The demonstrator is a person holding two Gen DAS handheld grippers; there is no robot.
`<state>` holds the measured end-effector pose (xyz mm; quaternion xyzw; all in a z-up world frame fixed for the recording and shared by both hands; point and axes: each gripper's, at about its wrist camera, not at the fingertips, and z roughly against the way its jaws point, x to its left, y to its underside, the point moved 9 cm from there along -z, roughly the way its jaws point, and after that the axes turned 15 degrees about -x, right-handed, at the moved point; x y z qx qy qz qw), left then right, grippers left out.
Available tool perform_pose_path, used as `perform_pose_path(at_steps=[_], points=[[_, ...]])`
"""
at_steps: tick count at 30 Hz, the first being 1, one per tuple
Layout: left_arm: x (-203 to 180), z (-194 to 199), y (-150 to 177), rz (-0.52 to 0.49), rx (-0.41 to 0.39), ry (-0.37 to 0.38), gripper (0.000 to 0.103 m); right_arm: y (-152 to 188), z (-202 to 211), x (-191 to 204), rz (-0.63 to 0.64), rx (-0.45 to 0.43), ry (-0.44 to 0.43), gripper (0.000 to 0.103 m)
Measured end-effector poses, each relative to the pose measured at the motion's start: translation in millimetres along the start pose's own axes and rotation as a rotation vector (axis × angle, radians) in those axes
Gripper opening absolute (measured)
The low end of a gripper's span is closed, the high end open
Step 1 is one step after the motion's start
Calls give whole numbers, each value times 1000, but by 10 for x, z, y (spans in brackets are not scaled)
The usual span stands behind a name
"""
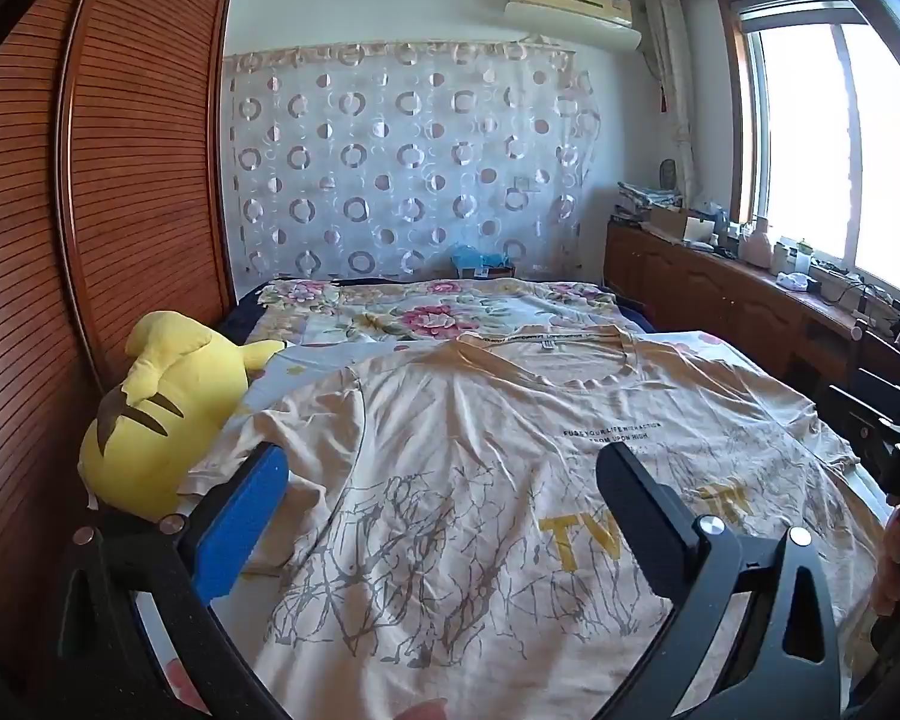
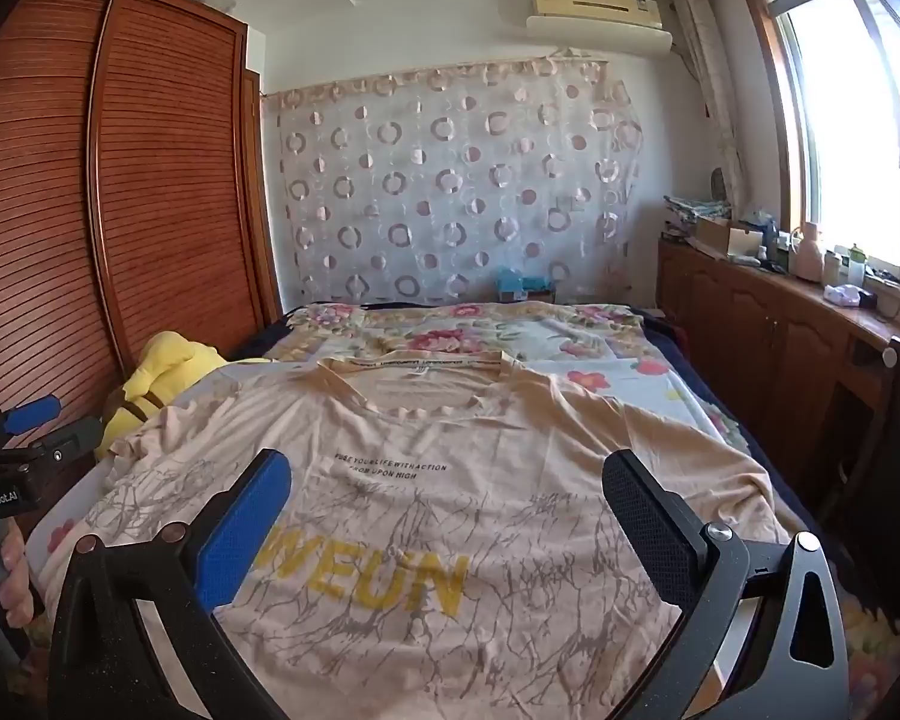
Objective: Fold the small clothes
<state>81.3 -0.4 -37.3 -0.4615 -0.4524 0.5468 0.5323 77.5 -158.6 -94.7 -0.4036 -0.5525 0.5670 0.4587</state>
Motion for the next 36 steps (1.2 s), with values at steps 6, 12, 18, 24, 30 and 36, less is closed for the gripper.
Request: perform_pose_path(at_steps=[6,12,18,24,30,36], points=[[7,-1,3,1,7,1,103,-11,3,8,-1,-21,-1,103],[6,1,3,-4,5,1,103,8,-5,5,6,-12,-6,103],[9,1,2,-4,6,-1,103,18,-38,33,13,-9,-2,103],[4,-1,3,-8,6,-1,103,15,-42,37,13,-11,-1,103],[6,0,2,-9,6,-1,103,17,-32,39,13,-11,-3,103],[5,0,2,-10,5,-1,103,23,-32,32,17,-10,-3,103]])
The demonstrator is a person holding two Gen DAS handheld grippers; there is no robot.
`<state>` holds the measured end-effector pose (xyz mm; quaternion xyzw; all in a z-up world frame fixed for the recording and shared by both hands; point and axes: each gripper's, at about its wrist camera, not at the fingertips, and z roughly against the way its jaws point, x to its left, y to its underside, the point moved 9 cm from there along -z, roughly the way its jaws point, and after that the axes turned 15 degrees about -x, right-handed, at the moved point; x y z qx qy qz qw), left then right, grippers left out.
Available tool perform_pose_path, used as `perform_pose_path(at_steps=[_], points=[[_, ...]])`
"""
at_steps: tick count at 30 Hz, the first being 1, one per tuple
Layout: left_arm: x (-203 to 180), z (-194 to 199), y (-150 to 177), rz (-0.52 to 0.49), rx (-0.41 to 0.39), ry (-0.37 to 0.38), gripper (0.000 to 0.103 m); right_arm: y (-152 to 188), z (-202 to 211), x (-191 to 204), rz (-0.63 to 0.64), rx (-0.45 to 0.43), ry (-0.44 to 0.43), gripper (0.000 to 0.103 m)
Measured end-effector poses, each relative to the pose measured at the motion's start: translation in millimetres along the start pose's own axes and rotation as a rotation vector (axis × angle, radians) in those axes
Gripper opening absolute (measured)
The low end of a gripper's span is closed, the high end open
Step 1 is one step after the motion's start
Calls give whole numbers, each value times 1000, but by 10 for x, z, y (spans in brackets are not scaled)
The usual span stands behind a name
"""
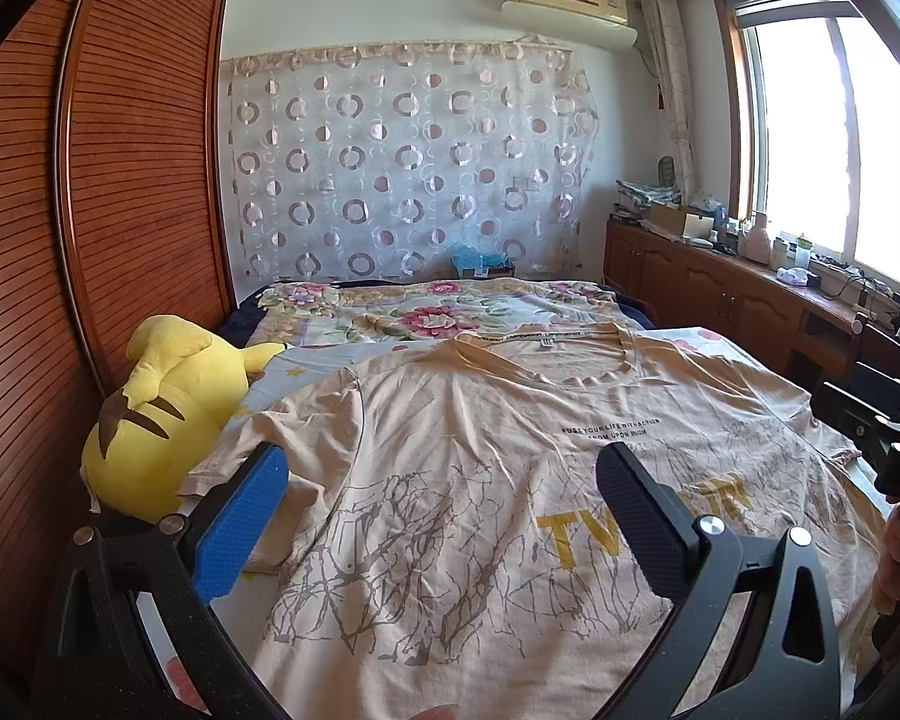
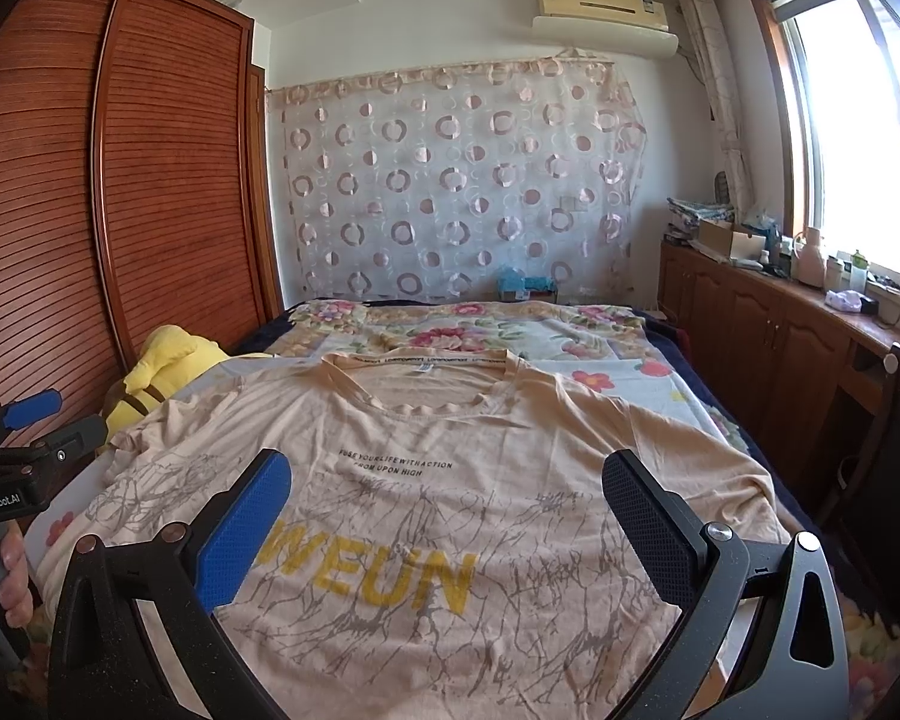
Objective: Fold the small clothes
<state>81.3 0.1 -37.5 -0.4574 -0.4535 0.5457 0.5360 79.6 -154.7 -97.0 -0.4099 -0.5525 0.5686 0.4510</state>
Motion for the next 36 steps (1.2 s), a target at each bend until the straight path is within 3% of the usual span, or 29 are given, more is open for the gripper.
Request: perform_pose_path(at_steps=[36], points=[[20,-11,-19,-12,-10,-2,103,-26,10,4,-1,-8,-1,103]])
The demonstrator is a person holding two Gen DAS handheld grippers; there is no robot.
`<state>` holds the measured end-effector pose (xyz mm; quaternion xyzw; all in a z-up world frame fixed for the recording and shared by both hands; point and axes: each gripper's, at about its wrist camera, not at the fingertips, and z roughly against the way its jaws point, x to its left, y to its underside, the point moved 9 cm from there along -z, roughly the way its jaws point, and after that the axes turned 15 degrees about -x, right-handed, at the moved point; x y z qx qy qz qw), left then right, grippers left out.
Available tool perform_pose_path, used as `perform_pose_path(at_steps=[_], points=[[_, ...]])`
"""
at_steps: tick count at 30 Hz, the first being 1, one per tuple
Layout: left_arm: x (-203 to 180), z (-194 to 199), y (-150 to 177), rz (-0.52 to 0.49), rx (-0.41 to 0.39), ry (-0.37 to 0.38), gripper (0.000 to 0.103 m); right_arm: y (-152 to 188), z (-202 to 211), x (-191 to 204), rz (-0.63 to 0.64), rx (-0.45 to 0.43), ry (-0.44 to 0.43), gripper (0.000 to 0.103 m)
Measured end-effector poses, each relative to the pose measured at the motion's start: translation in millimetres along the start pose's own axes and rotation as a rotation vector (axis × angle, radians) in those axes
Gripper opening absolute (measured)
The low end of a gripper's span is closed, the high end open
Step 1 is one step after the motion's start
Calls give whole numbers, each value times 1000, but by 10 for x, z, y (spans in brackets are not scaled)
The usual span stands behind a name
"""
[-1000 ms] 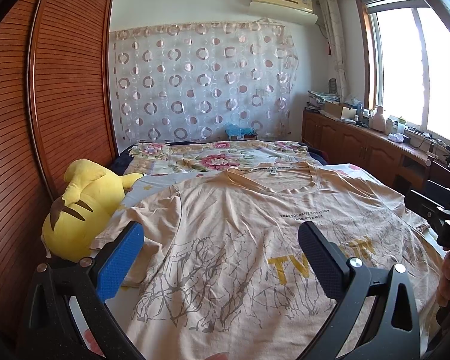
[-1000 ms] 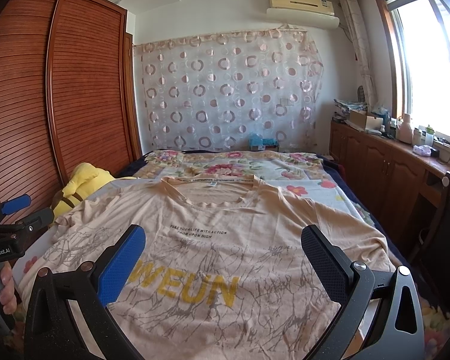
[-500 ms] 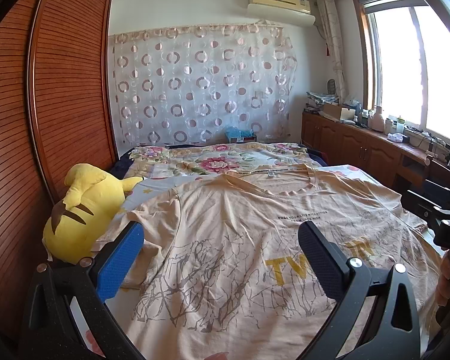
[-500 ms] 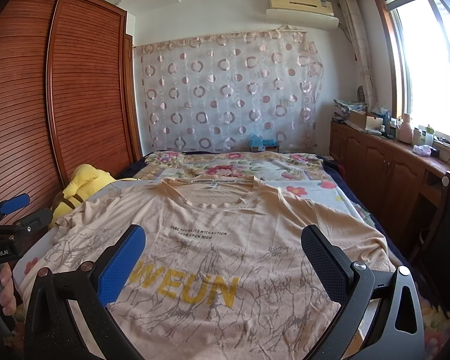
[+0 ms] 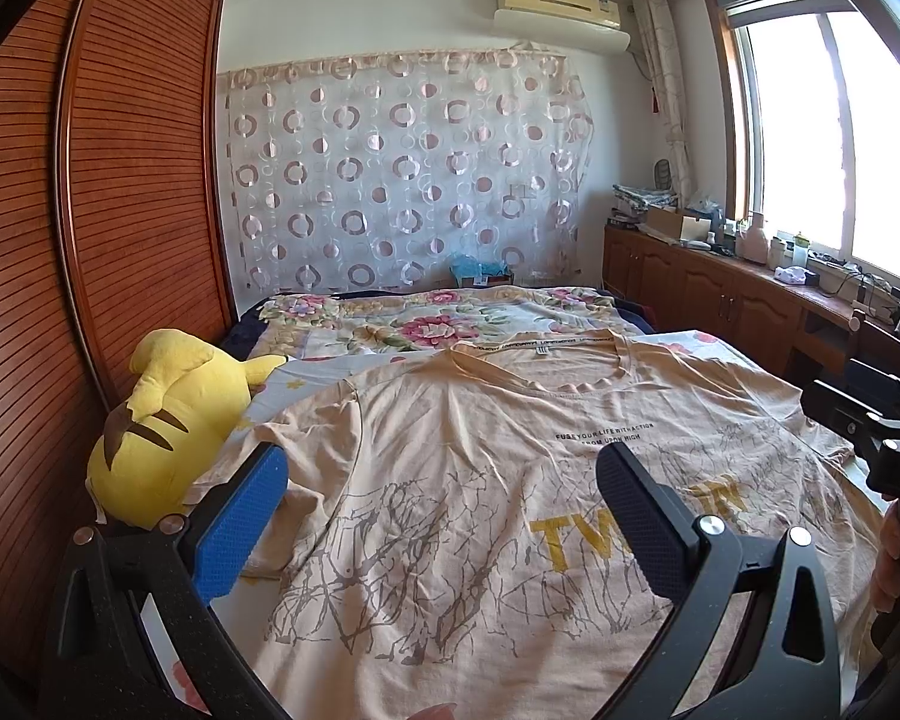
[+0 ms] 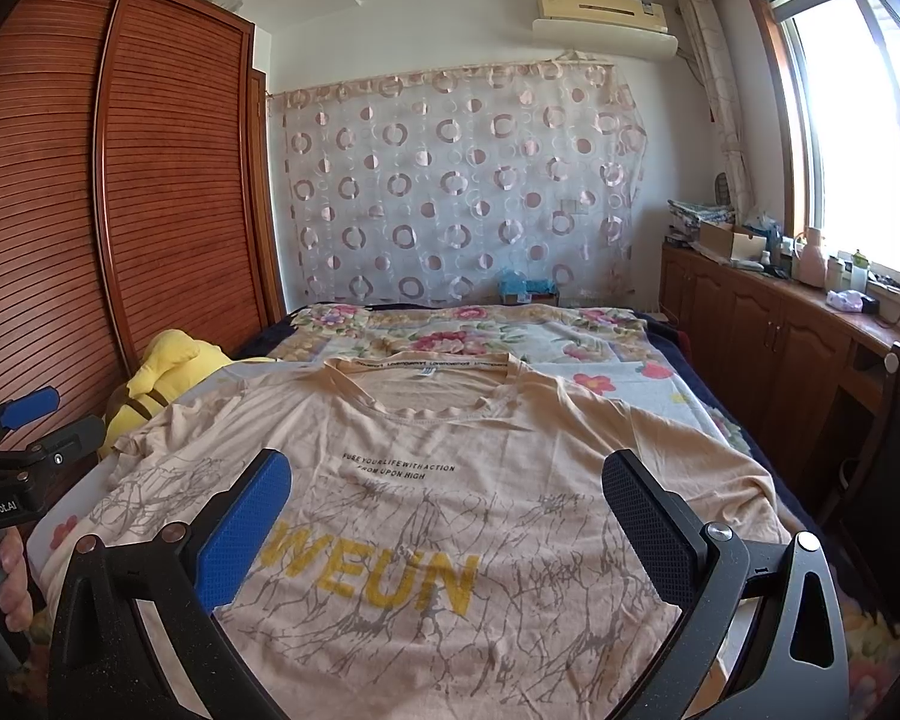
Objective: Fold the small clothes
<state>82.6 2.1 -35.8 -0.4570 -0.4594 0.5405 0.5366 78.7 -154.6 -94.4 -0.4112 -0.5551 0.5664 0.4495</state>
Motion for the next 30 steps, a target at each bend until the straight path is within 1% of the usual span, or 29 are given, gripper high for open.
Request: perform_pose_path(at_steps=[16,18,24,30], points=[[-7,6,1,-3,-1,-2,103,-9,-3,23,0,-3,-4,103],[-46,33,-42,0,3,-3,103,-7,-5,27,-1,-3,-5,103],[72,-6,38,9,27,-11,103,24,-20,51,-10,2,-21,103],[278,-74,139,7,51,-31,103,107,-115,96,-4,36,-48,103]])
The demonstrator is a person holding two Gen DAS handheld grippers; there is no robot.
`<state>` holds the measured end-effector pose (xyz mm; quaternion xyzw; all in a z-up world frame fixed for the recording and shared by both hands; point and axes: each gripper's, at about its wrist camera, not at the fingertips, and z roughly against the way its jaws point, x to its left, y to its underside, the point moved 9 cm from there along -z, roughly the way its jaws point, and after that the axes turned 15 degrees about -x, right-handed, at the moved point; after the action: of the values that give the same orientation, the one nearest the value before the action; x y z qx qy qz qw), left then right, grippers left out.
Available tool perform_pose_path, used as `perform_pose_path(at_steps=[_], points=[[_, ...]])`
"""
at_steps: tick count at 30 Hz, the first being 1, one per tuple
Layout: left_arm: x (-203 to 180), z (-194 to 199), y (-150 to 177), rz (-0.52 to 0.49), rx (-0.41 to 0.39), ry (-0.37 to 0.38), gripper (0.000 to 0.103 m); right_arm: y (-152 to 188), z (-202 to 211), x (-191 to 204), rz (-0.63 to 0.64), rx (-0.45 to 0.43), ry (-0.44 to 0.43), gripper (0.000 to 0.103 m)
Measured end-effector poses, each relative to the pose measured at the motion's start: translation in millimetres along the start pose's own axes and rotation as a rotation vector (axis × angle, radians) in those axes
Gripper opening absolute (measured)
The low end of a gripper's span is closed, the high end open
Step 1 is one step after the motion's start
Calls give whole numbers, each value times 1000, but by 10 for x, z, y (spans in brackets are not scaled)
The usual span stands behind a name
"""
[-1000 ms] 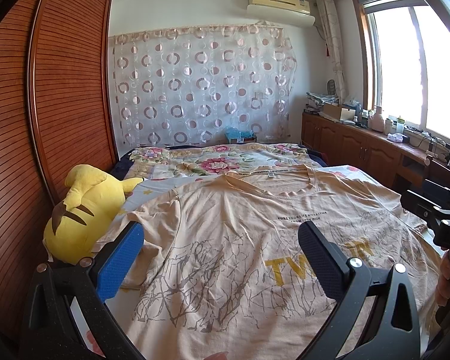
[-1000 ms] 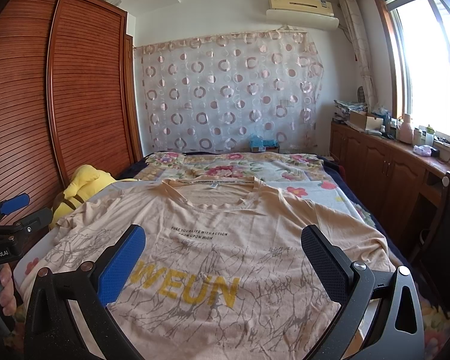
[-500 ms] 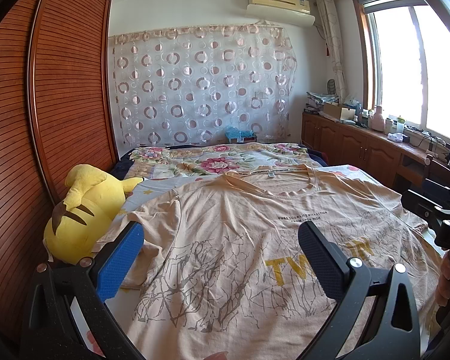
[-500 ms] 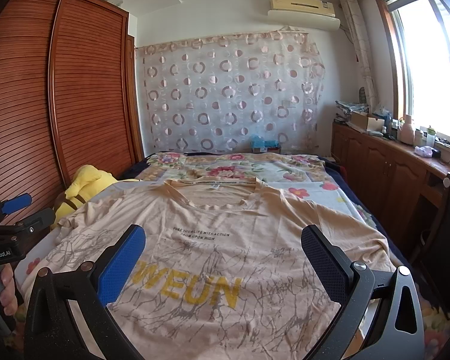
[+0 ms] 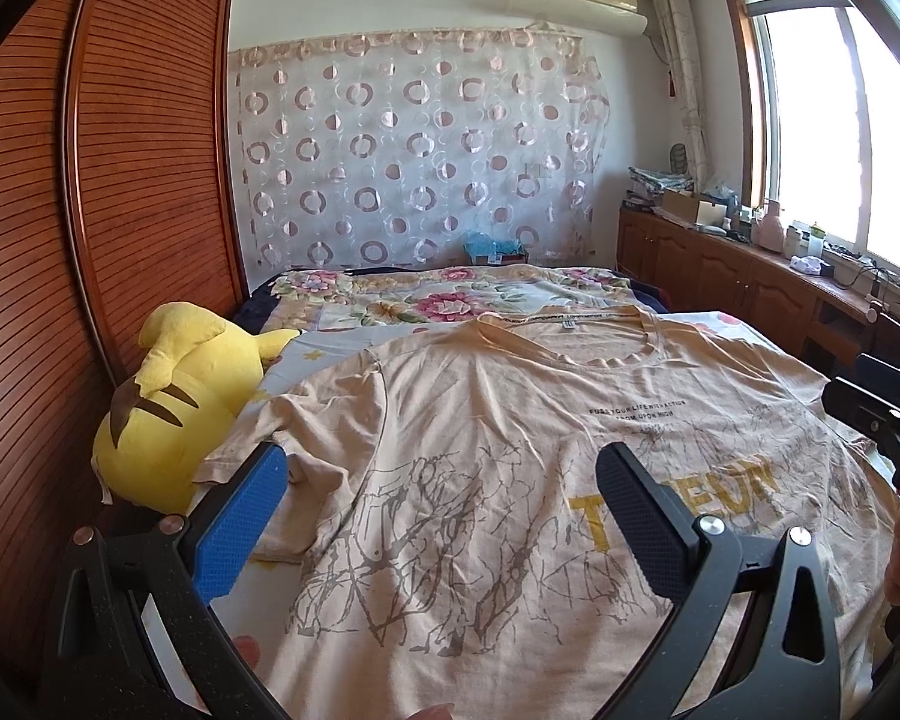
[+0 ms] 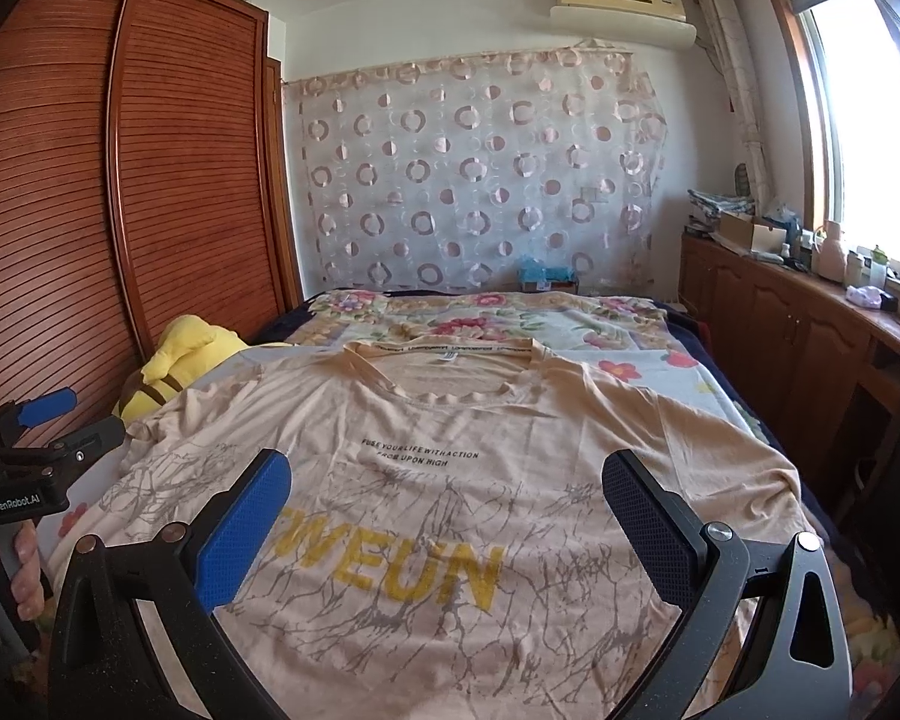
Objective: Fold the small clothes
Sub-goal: 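Grasp the sleeve nearest the left tool with the left tool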
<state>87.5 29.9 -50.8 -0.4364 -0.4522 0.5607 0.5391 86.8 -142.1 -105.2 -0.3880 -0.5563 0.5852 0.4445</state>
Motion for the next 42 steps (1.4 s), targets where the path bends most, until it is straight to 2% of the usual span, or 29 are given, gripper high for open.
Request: perform_pose_path(at_steps=[6,17,24,31,35,38,40,42], points=[[235,-88,86,18,26,-17,103,48,-204,121,33,48,-44,103],[700,-332,306,2,142,-56,103,-30,-583,378,96,107,-142,103],[885,-499,448,12,236,-13,103,13,-760,434,115,163,-185,103],[1180,-703,588,-34,302,-33,103,148,-836,485,128,253,-240,103],[1324,-823,704,-22,357,-8,103,127,-822,492,145,264,-255,103],[1410,-904,761,20,389,23,93,62,-794,512,134,253,-275,103],[1433,-939,790,51,410,49,77,54,-786,546,123,246,-289,103],[1471,-961,784,66,408,55,72,58,-769,575,129,237,-301,103]])
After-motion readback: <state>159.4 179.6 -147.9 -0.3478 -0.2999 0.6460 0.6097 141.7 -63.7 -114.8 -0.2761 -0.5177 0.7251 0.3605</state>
